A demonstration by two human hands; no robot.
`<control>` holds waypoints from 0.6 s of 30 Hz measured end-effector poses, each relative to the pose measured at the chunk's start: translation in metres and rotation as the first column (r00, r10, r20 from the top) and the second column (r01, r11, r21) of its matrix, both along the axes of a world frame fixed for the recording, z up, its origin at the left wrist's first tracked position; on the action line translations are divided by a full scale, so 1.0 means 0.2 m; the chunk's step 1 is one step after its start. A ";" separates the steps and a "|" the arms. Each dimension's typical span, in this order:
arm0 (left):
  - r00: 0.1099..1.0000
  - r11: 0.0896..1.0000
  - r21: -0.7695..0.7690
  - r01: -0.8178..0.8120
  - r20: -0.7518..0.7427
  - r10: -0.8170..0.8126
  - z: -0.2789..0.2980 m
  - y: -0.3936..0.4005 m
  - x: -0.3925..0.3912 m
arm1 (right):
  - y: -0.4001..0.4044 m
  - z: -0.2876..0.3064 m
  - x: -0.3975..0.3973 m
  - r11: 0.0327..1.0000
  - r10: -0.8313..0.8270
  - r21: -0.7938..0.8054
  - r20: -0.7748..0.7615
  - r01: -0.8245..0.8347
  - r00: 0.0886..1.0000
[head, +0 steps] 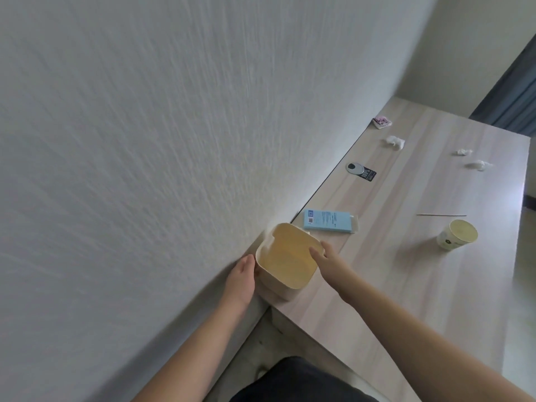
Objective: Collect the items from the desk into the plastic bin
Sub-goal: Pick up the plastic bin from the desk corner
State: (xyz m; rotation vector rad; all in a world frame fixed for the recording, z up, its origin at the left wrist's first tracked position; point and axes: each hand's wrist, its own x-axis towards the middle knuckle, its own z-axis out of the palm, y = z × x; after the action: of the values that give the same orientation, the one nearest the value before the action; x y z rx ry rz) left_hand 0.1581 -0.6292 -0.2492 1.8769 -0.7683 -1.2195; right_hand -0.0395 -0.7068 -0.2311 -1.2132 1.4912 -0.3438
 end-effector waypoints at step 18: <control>0.949 0.948 0.135 0.288 0.091 -0.301 0.02 -0.15 -0.11 | 0.21 -0.06 -0.20 0.967 -0.243 0.120 0.153 0.227 0.958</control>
State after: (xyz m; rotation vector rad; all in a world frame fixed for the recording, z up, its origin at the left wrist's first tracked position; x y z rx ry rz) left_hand 0.1352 -0.6591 -0.2453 1.9913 -1.0891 -1.3791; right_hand -0.0794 -0.6646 -0.2434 -0.9053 1.4911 -0.5105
